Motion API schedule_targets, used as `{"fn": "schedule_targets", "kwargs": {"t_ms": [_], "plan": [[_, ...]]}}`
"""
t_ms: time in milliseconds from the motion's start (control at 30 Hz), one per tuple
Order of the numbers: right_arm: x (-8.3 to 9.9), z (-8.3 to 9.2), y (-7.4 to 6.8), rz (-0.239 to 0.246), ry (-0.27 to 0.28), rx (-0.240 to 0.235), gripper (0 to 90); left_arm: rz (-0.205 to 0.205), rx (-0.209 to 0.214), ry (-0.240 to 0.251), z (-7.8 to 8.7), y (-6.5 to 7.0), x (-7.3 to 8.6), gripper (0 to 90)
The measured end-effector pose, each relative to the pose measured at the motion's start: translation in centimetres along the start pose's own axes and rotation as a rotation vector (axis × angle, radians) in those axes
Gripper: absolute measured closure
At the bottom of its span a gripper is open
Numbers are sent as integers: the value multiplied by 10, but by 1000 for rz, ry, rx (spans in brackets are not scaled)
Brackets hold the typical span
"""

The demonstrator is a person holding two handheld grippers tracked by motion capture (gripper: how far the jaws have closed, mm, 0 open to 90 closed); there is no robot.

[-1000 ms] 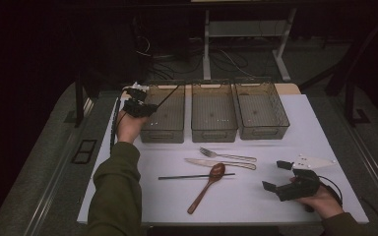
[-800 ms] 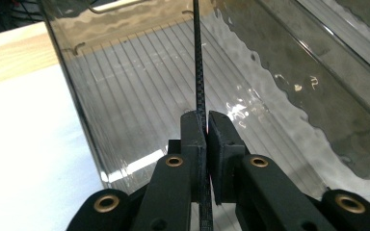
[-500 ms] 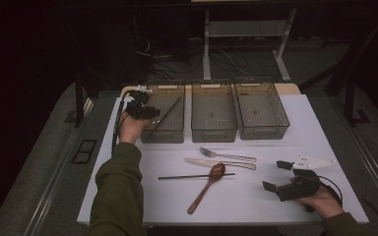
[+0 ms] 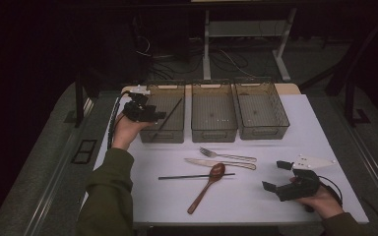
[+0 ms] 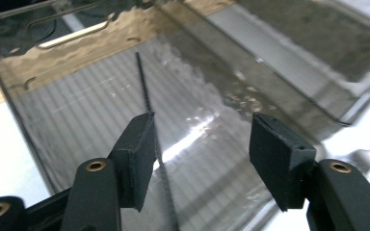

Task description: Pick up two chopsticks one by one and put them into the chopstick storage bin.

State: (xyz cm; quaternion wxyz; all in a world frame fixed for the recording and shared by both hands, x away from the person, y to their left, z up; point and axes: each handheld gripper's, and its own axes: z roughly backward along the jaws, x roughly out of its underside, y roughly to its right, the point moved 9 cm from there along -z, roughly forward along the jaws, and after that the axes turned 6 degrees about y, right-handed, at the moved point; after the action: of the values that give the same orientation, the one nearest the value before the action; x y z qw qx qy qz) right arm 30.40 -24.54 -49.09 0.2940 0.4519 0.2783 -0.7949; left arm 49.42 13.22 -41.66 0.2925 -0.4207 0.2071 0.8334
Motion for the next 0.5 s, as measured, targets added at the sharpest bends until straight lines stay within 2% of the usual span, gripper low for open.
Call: {"fn": "schedule_targets", "kwargs": {"t_ms": [200, 233, 333, 500], "plan": [[1, 0, -1, -5, -1, -5, 4, -54, 37, 51, 18, 24, 0, 370], [1, -1, -1, -2, -1, -6, 4, -52, 42, 67, 20, 30, 0, 363], [4, -3, 0, 10, -12, -2, 3, -89, 57, 83, 28, 43, 2, 355], [5, -5, 0, 12, -17, -7, 4, -117, 100, 120, 38, 67, 9, 353]]}}
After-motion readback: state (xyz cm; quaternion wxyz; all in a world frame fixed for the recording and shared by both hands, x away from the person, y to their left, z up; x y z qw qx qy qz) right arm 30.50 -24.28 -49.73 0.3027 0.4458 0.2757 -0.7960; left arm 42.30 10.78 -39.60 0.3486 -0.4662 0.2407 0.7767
